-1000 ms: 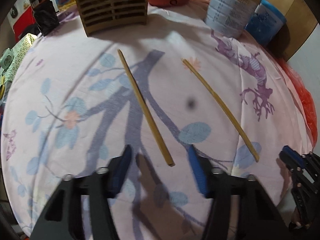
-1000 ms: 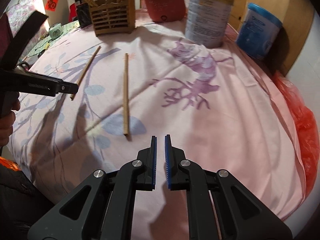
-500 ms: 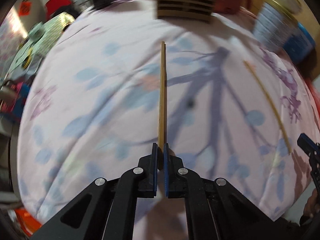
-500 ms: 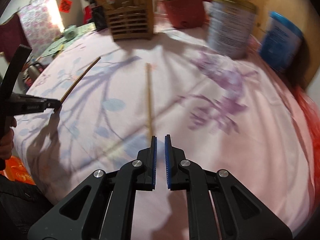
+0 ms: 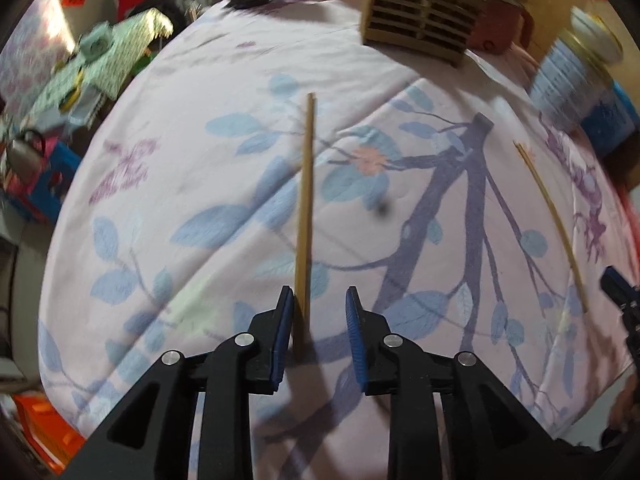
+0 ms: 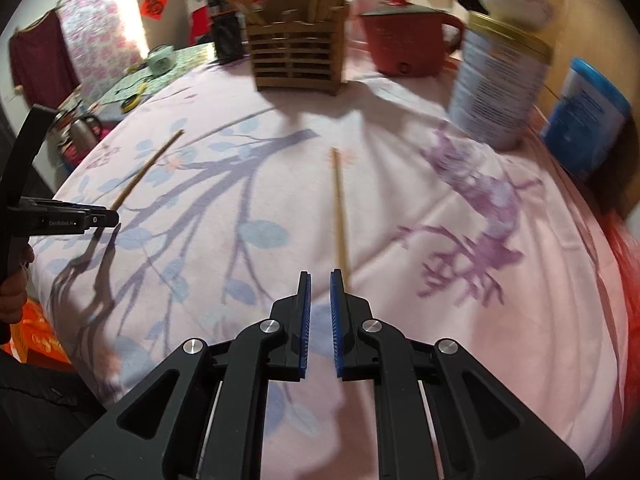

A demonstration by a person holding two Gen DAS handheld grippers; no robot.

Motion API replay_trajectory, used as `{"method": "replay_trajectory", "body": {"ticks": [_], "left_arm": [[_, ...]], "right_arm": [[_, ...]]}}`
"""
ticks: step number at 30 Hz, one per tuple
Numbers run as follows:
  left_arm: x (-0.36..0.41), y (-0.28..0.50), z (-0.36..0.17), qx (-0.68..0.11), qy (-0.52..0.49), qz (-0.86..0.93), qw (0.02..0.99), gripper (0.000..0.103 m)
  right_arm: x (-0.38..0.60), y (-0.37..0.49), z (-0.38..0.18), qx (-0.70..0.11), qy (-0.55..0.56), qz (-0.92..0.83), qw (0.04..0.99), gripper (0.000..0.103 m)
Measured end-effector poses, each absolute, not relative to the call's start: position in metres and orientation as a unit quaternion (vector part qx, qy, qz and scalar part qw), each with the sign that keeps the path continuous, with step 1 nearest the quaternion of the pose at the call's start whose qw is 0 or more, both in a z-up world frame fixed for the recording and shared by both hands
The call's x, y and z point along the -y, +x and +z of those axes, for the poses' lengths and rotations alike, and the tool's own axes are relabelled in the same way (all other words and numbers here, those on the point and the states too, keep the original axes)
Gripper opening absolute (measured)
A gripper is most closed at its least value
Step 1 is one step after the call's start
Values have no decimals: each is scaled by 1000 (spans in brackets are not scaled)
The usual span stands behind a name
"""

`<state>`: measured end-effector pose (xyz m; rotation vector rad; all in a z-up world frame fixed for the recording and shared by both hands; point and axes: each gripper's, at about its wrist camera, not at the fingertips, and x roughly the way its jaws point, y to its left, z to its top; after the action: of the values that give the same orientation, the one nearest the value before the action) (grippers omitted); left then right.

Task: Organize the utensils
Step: 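Close the left gripper on one chopstick while the right gripper grasps the other, then lift the left gripper's chopstick toward the holder while the right gripper carries its chopstick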

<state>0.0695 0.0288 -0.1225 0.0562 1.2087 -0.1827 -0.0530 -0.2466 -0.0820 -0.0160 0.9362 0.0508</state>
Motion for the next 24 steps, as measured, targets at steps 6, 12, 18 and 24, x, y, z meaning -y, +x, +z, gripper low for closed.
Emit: {"method": "replay_trajectory", "body": {"ticks": [6,12,18,24], "left_arm": [[-12,70,-126,-551,61,-101,826,20],[-13,65,-127,-558,60,-110,821,8],[-30,56,-126,-568,58,-92,816,6],[-46,44,-125,-574,54,-72,814,6]], "right_arm": [[262,-66,-89,-461,14,-5,887,14],[259,-65,-99,-470,27,1,882,14],[256,-54,-115,-478,38,9,877,15],[258,-47,-125,-466,37,12,884,13]]}}
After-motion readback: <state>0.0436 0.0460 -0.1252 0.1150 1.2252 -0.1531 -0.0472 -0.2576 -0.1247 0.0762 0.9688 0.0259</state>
